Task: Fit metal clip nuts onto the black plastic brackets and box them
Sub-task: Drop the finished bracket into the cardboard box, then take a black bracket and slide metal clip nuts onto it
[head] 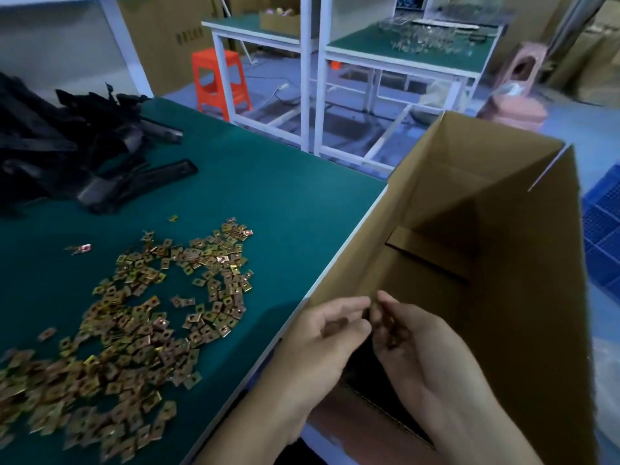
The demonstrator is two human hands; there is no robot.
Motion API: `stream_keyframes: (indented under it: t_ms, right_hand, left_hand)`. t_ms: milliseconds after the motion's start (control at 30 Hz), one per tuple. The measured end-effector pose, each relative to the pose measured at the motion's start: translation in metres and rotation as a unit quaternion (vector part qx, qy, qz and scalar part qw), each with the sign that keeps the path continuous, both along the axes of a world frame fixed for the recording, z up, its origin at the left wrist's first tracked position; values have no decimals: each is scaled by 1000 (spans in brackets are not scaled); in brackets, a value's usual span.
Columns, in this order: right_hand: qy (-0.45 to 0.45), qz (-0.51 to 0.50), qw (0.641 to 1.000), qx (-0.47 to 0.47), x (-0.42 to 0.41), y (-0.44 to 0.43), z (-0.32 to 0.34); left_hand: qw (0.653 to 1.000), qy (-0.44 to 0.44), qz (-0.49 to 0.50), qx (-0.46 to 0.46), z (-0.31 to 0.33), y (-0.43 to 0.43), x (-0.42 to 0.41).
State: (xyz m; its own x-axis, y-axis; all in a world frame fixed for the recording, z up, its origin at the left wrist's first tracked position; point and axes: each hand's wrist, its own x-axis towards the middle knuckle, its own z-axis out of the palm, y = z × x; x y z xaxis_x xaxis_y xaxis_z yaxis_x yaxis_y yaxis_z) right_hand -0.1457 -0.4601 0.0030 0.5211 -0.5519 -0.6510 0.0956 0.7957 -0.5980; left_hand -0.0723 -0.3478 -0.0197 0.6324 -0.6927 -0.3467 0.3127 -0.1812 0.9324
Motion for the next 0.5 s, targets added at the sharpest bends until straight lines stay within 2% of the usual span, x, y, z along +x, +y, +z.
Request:
stream_keyframes:
  t_ms: [233,500]
  right_hand:
    - [-65,146,986,-44,53,85,19]
    - [-107,307,942,-85,93,185,23]
  left_hand:
    - [984,10,172,-54,37,88,14]
    - [941,-85,324,-45,55,195,10]
